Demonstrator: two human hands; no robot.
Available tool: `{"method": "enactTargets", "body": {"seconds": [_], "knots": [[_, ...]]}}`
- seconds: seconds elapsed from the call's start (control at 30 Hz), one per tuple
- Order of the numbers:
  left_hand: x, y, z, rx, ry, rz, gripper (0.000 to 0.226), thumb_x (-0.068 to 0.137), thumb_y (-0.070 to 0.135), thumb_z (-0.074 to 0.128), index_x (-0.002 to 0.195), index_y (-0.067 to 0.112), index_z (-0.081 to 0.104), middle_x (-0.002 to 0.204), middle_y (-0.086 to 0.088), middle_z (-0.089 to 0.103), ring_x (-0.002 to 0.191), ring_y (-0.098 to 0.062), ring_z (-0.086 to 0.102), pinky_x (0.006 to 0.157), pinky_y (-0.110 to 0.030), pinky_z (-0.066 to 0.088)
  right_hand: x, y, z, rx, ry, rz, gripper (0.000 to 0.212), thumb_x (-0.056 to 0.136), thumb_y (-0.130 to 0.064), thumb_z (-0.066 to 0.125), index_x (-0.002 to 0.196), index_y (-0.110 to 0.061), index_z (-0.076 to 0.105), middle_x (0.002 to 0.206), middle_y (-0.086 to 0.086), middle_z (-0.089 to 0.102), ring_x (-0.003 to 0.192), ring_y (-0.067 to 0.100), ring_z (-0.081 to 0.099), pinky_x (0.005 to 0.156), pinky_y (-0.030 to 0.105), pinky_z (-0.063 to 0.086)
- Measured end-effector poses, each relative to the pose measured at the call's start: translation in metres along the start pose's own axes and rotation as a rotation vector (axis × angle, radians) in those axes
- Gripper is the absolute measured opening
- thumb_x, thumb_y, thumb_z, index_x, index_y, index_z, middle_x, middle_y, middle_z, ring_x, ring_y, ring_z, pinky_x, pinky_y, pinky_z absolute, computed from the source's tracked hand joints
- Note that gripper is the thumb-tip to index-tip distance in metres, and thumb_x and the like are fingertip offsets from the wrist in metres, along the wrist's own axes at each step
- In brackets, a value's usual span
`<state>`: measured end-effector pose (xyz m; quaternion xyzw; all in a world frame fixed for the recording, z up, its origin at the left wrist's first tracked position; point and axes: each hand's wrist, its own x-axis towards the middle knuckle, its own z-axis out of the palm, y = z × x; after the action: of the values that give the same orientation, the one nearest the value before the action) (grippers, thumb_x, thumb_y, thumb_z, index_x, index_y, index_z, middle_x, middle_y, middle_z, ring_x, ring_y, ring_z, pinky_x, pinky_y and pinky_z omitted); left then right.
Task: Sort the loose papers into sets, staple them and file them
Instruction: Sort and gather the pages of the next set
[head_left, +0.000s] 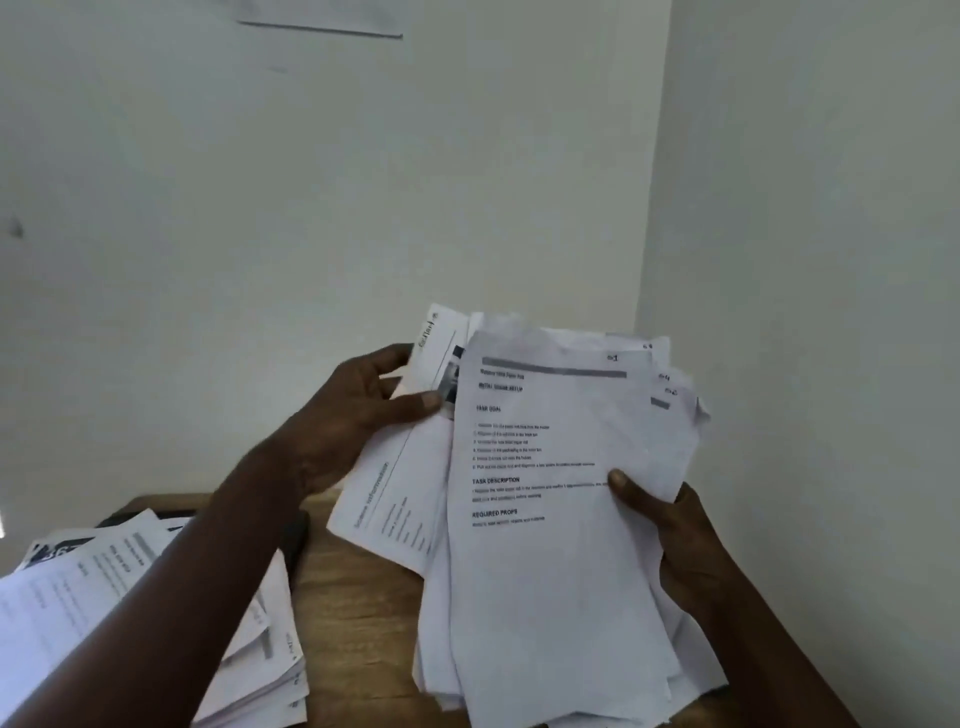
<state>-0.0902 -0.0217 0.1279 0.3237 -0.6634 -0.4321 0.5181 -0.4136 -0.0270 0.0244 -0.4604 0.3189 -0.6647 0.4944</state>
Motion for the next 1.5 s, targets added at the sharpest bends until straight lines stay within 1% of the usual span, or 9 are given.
{"method": "enactTargets", "body": {"seconds": [0.3,0.6,0.73,0.87,1.1,1.17,1.23,1.3,1.5], "knots": [[0.035,0.03,-0.026,0.447,0.014,0.063,0.028,0.103,0.005,0.059,0.127,0.018,0.068,0.115,-0.009,0.077,0.104,-0.037,0.074,0.092,-0.049,0.059,-0.001,0.024,0.0,-0.138,-0.077,0.079,0.046,0.077,-0.007,0.081,0.122,-0.001,0.068,0.112,0.018,0.076,0.1,0.035,0.075,0.082,0.043,0.063],[0.051,0.03,-0.03,0.625,0.011,0.009,0.035,0.106,0.002,0.05,0.126,0.025,0.068,0.111,-0.005,0.078,0.104,-0.031,0.075,0.101,-0.053,0.055,-0.009,0.036,0.008,-0.286,-0.233,0.017,0.059,0.081,-0.005,0.084,0.133,-0.025,0.064,0.123,0.003,0.075,0.113,0.026,0.072,0.097,0.052,0.057],[0.054,0.024,-0.029,0.641,0.03,0.01,0.035,0.105,0.0,0.05,0.125,0.023,0.068,0.108,-0.004,0.079,0.102,-0.03,0.075,0.098,-0.05,0.056,-0.008,0.04,0.006,-0.392,-0.23,0.004,0.033,0.081,-0.01,0.088,0.107,-0.026,0.076,0.112,0.012,0.077,0.107,0.034,0.073,0.091,0.058,0.058],[0.053,0.015,-0.029,0.658,0.067,0.021,0.034,0.105,0.0,0.049,0.119,0.024,0.07,0.101,0.001,0.08,0.089,-0.02,0.077,0.089,-0.043,0.057,-0.007,0.043,0.004,-0.473,-0.189,0.025,0.021,0.081,-0.009,0.087,0.099,-0.013,0.077,0.094,0.004,0.08,0.09,0.023,0.077,0.068,0.032,0.059],[0.048,-0.011,-0.034,0.703,0.228,0.064,0.031,0.095,0.015,0.052,0.114,0.032,0.07,0.099,0.008,0.078,0.091,-0.021,0.073,0.08,-0.036,0.053,-0.002,0.062,0.002,-0.719,-0.14,0.017,0.031,0.075,-0.016,0.091,0.06,-0.017,0.064,0.059,-0.01,0.062,0.055,0.004,0.056,0.054,0.026,0.041],[0.047,-0.021,-0.039,0.815,0.327,0.053,0.034,0.094,0.014,0.052,0.119,0.031,0.068,0.104,0.005,0.076,0.092,-0.023,0.068,0.076,-0.034,0.046,-0.003,0.062,0.003,-0.71,-0.162,-0.023,0.024,0.074,-0.018,0.092,0.082,-0.025,0.071,0.071,-0.01,0.072,0.064,0.006,0.066,0.059,0.027,0.05],[0.046,-0.035,-0.05,0.935,0.448,0.006,0.037,0.095,0.008,0.052,0.125,0.025,0.066,0.112,-0.003,0.072,0.093,-0.026,0.062,0.077,-0.033,0.041,-0.002,0.064,0.002,-0.715,-0.2,-0.058,0.061,0.073,-0.021,0.093,0.122,-0.043,0.066,0.095,-0.013,0.077,0.086,0.009,0.073,0.078,0.029,0.057],[0.042,-0.053,-0.063,1.033,0.526,-0.075,0.038,0.093,0.008,0.052,0.127,0.02,0.063,0.12,-0.013,0.069,0.099,-0.037,0.062,0.081,-0.036,0.043,0.0,0.066,-0.001,-0.767,-0.19,-0.102,0.083,0.071,-0.021,0.095,0.136,-0.051,0.053,0.106,-0.019,0.074,0.095,0.004,0.071,0.085,0.022,0.054],[0.012,-0.112,-0.079,1.33,0.509,-0.458,0.073,0.093,0.044,0.07,0.153,0.018,0.037,0.15,-0.019,0.044,0.134,-0.043,0.044,0.104,-0.056,0.039,0.004,0.061,-0.004,-0.608,-0.128,-0.066,0.021,0.072,-0.028,0.092,0.087,-0.029,0.077,0.089,-0.004,0.078,0.086,0.021,0.075,0.072,0.037,0.057]]}}
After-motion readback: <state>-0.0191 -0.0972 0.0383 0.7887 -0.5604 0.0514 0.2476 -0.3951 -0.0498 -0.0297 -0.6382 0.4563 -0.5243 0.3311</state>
